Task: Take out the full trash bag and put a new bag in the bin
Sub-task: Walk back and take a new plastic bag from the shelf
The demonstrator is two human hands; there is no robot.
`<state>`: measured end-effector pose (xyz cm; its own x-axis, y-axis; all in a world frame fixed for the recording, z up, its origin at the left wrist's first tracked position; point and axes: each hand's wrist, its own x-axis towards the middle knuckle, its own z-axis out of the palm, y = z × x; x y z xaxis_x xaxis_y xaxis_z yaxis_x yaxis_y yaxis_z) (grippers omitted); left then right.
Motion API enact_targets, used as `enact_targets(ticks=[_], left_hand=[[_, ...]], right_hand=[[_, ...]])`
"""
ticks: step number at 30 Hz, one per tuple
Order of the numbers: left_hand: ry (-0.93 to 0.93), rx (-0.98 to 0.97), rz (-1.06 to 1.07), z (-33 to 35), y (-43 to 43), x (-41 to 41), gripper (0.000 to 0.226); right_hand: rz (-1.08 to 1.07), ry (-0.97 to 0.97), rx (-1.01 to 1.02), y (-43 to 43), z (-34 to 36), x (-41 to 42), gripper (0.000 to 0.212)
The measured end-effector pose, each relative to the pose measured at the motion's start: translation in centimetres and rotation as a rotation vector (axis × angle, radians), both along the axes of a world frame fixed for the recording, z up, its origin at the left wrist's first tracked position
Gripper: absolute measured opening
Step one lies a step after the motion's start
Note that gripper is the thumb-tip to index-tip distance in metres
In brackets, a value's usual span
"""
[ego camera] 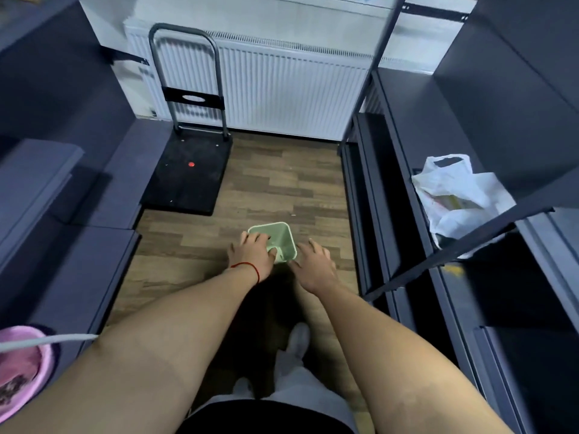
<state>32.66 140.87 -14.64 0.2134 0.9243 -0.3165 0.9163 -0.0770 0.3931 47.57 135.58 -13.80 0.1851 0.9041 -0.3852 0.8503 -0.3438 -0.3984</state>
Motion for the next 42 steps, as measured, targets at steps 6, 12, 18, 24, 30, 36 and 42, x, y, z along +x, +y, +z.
enact_targets(ticks=[6,12,18,24,30,36,42], left_hand=[[0.047,-0.007,0.022,0.2,6.2,2.9,0.045],[0.056,0.007,0.002,1.6,12.6,9.2,0.044],[0.057,0.063,-0.219,3.7,18.3,20.7,0.045],[0.056,0.079,-0.471,4.7,20.5,32.7,0.047],[-0.059,0.061,-0.653,3.8,19.8,41.5,0.047],[-0.046,0.069,-0.764,0.6,20.3,43.3,0.045],[0.020,0.041,-0.757,-1.4,22.1,41.9,0.050]], right_hand=[[0.039,0.024,0.001,6.9,-0.6,2.6,0.059],[0.004,0.045,0.018,12.6,0.2,9.4,0.057],[-0.174,0.009,-0.014,14.2,1.0,18.9,0.060],[-0.443,-0.078,0.033,12.6,2.0,28.9,0.059],[-0.543,-0.431,-0.153,11.0,2.0,37.2,0.050],[-0.577,-0.623,-0.403,12.9,0.8,41.9,0.057],[-0.567,-0.549,-0.436,14.5,0.1,43.2,0.073]])
